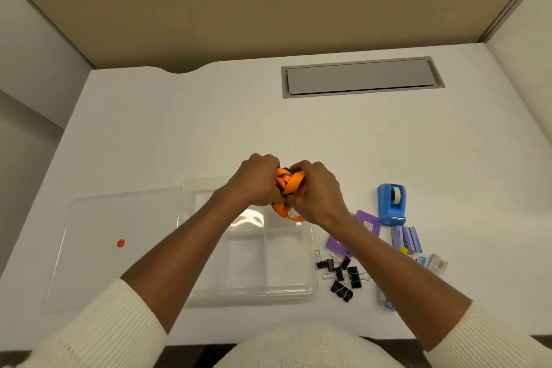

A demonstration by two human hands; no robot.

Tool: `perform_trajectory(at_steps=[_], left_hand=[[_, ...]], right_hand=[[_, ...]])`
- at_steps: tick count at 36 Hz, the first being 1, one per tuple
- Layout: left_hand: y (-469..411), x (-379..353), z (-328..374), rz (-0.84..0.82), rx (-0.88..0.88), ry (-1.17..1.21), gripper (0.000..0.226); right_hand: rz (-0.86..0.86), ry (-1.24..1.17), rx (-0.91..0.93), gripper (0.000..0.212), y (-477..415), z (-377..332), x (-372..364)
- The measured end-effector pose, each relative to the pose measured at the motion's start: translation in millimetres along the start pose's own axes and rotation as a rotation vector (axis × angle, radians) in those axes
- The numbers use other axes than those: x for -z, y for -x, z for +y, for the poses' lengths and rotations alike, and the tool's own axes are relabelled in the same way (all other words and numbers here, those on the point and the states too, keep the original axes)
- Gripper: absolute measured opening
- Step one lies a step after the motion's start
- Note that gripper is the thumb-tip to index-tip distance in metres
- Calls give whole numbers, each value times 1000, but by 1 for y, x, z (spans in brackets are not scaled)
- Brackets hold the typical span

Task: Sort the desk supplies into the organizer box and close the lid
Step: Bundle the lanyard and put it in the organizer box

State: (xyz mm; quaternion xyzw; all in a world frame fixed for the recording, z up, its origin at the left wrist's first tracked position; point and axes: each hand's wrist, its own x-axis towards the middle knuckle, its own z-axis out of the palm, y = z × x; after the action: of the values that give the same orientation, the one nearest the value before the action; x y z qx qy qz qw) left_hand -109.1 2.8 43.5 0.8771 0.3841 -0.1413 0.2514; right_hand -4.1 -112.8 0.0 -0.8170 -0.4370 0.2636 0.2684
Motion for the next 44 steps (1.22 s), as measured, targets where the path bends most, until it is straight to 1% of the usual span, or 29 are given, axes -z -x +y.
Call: perform_trajectory(at_steps=[4, 6, 9, 11, 14, 17, 21, 23, 25, 30, 32, 33, 34, 35, 36, 37, 39, 40, 42, 44], left_hand=[[8, -12, -11, -52, -17, -1, 32], [11, -17, -14, -81, -39, -32, 27], [13, -24, -17, -89, -91, -64, 23], [14, -28, -18, -66, -111, -64, 22], [16, -34, -18, -43, -135, -63, 18], [18, -42, -17, -23, -162, -147, 14], [21, -57, -19, 28, -154, -273, 14], [19, -63, -20, 49, -138, -284, 13], [17, -66, -17, 32, -104, -274, 11], [14, -67, -8, 59, -44, -260, 9], [13, -65, -7, 80, -33, -273, 10], [12, -65, -8, 89, -36, -295, 10], [12, -65, -10, 95, -43, -306, 12], [11, -64, -12, 102, -53, -303, 15], [10, -63, -15, 107, -62, -293, 17], [9, -61, -18, 109, -75, -275, 18], [8, -55, -23, 106, -109, -239, 17], [8, -52, -25, 113, -125, -224, 16], [9, -46, -26, 150, -148, -189, 16], [9, -41, -27, 200, -176, -162, 16]], right_hand=[[-95, 18, 22, 74, 9, -1, -5], [-130, 30, 45, 74, 13, -1, -3], [-129, 59, 94, 71, 21, -3, 4], [-104, 120, 123, 64, 26, -3, 7], [-59, 245, 154, 39, 32, -3, 4], [-84, 366, 236, 22, 35, 0, -8], [-109, 488, 296, 20, 25, 9, -30], [-124, 496, 308, 13, 18, 12, -39], [-142, 489, 294, 9, 12, 11, -42], [-210, 445, 238, 13, 4, 5, -31], [-212, 423, 236, 33, 0, 4, -28], [-223, 435, 235, 39, -3, 4, -27], [-237, 448, 241, 39, -5, 4, -23], [-264, 443, 224, 32, -9, 5, -18], [-297, 427, 218, 20, -12, 5, -12], [-320, 404, 227, 16, -15, 7, -4], [-314, 367, 290, 33, -18, 8, 15], [-294, 348, 313, 36, -18, 8, 24], [-282, 315, 340, 36, -18, 9, 37], [-327, 309, 359, 32, -17, 14, 41]])
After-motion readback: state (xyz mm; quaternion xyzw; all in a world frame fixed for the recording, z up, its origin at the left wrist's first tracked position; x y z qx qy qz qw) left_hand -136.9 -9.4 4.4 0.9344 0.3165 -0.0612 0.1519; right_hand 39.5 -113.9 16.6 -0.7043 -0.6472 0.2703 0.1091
